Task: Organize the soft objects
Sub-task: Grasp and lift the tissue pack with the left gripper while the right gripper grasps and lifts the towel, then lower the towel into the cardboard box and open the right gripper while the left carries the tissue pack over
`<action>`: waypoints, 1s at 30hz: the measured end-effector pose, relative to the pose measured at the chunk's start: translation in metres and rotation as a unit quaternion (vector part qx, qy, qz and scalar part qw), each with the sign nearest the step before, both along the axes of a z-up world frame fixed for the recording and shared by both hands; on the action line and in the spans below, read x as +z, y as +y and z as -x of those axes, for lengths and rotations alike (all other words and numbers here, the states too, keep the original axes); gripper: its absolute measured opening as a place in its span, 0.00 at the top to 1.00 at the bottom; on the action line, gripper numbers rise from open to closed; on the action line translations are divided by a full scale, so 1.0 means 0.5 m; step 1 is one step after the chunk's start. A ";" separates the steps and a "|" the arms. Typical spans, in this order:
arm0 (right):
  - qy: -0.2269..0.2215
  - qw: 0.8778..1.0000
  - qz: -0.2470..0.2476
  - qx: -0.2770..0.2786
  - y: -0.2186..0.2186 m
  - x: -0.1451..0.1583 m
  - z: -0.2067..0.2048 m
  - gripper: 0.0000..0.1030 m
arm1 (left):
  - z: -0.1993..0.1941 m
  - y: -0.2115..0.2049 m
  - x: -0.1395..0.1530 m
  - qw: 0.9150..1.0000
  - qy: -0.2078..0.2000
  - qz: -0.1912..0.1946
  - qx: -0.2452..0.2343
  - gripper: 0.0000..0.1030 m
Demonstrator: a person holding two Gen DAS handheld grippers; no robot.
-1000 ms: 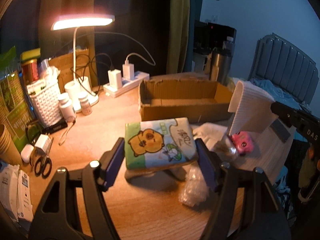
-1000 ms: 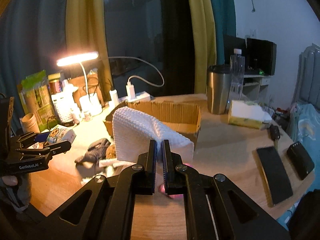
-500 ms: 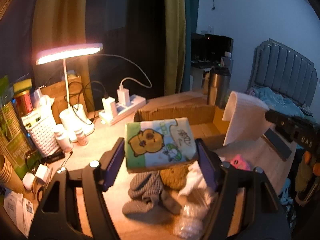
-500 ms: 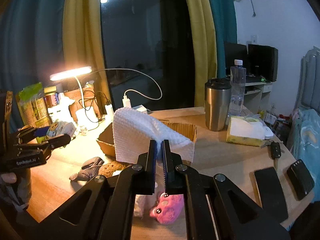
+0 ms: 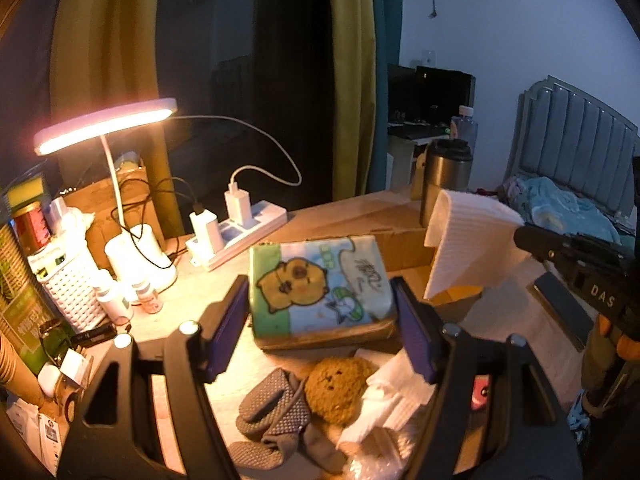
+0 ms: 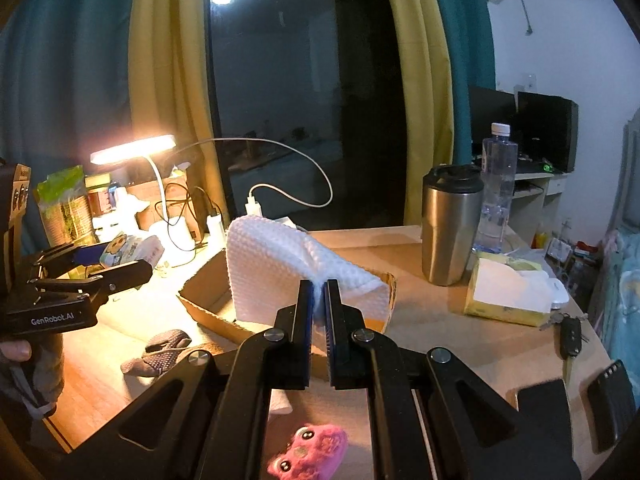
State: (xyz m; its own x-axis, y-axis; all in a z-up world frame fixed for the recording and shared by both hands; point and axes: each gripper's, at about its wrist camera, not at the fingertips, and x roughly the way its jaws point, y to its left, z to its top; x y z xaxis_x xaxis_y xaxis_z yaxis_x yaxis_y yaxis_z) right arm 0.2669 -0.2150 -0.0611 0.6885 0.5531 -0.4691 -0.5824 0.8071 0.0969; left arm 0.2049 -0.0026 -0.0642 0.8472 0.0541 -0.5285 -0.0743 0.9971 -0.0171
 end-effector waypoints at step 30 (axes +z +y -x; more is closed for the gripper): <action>0.109 0.994 0.022 0.019 0.034 -0.145 -0.153 0.94 | -0.174 -0.076 -0.115 0.996 0.081 0.018 -0.025 0.32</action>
State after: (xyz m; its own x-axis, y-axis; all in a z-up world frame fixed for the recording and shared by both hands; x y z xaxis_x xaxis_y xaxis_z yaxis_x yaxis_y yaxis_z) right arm 0.3433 -0.1979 -0.1337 0.5476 0.5523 -0.6286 -0.5812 0.7915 0.1890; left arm 0.2918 -0.0406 -0.1216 0.7524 -0.0071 -0.6587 -0.0295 0.9986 -0.0445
